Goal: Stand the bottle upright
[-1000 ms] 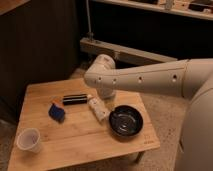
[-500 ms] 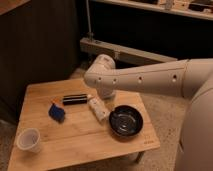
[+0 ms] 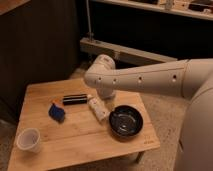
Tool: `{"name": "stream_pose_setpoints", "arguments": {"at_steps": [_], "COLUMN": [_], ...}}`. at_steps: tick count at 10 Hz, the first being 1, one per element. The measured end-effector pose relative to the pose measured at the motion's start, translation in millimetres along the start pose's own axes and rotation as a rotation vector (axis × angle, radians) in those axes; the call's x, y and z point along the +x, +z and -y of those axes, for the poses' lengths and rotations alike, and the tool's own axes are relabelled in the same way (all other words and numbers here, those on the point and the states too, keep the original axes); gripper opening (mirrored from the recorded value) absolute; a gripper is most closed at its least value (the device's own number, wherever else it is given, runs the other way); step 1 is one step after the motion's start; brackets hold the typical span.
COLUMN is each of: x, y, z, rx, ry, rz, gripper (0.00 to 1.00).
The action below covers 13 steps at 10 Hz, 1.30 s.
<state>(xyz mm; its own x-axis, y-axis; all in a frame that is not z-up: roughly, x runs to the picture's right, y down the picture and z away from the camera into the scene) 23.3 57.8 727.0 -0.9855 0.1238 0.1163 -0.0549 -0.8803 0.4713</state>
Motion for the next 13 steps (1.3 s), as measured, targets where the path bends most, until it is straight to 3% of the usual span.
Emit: {"name": "stream_pose_setpoints", "arguments": {"at_steps": [10, 12, 13], "x": [0, -4, -14], "y": [0, 3, 7], "z": [-1, -5, -13], "rx": [-0.001, 0.006, 0.001], "ry": [0.007, 0.060, 0.143], "rz": [0.001, 0.002, 0.001], "gripper": [0.60, 0.60, 0.60]}}
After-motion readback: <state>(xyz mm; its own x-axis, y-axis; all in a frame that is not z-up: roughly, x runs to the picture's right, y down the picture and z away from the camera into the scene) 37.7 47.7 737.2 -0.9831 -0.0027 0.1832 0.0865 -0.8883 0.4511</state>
